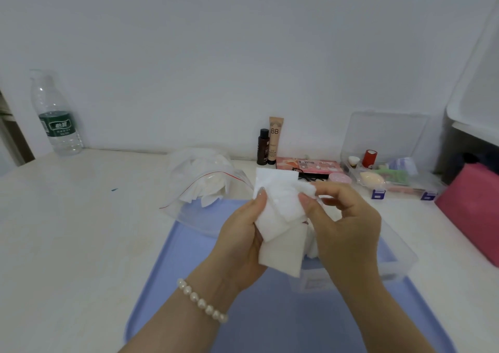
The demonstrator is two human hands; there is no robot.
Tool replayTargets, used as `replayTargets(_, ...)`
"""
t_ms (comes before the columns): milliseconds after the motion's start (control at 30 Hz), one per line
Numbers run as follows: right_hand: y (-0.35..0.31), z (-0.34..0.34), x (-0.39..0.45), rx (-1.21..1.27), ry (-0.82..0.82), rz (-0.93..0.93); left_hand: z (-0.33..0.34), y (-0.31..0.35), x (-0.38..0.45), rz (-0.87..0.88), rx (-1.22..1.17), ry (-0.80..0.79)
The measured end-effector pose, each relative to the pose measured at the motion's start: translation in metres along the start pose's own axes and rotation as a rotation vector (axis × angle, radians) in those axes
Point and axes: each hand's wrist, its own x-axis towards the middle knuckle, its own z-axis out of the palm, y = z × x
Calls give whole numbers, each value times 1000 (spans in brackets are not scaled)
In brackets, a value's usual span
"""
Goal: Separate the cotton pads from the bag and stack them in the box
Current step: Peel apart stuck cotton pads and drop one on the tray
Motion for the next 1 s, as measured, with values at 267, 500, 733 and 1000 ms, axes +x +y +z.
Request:
replayTargets(267,-7,-27,25,873,-57,579,-2,1,3,47,-18,5)
replayTargets(500,-12,-17,13,513,-445,498,-2,-3,5,-3,36,44)
replayTargets(733,-11,-6,7,306,-320,370,-3,-5,7,-87,-54,6)
replayTargets(1000,0,0,0,-62,-259,55,-2,-4,2,-95,-130,-94)
